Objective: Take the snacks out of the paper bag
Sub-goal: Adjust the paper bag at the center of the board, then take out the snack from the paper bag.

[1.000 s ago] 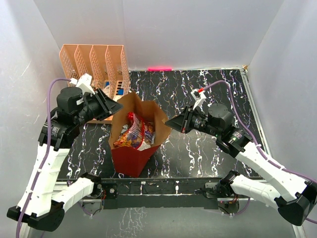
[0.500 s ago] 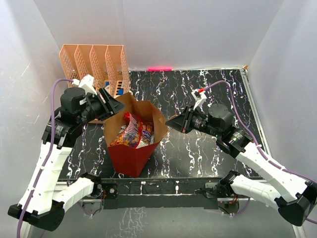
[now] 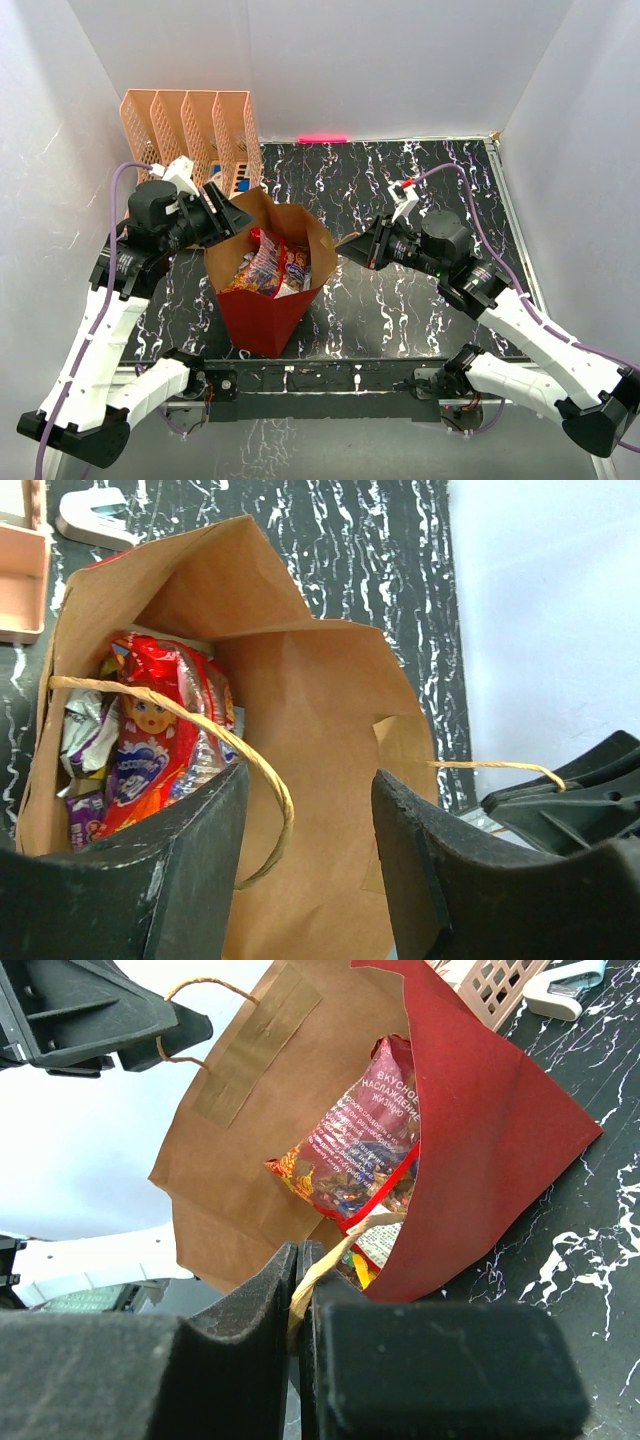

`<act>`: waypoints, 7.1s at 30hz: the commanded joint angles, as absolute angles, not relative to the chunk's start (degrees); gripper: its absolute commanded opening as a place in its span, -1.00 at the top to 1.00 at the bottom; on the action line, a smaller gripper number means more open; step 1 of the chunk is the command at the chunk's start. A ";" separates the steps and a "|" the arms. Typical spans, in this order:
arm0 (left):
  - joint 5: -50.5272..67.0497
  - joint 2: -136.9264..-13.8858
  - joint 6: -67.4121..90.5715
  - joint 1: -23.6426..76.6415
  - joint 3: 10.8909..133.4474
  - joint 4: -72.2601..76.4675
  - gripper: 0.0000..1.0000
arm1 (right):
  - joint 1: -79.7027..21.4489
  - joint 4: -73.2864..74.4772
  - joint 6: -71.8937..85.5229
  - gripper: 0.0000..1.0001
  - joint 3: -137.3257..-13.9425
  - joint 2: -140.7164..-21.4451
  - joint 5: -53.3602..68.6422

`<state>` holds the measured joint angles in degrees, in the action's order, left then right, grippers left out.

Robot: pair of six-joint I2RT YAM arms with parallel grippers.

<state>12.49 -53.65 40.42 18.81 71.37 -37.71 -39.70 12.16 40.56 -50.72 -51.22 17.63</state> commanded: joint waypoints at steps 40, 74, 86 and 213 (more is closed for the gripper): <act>0.15 -58.13 23.03 18.55 86.83 -36.09 1.00 | -39.96 8.64 36.57 0.84 -54.05 -54.97 24.53; 45.42 -51.46 51.18 18.54 56.20 8.56 1.00 | -42.97 40.52 36.69 -0.10 -46.88 -33.22 1.96; 45.86 -52.48 48.62 18.56 60.41 1.61 1.00 | -42.94 40.11 19.77 -0.55 -62.34 -42.28 -6.42; 37.54 -52.22 42.08 18.55 61.28 -11.60 1.00 | -57.16 2.65 38.52 0.85 -76.72 -55.32 -32.82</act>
<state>37.87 -52.21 41.23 18.55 60.99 -10.33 -57.28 17.17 45.65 -63.83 -53.21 -28.14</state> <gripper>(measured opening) 0.011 0.078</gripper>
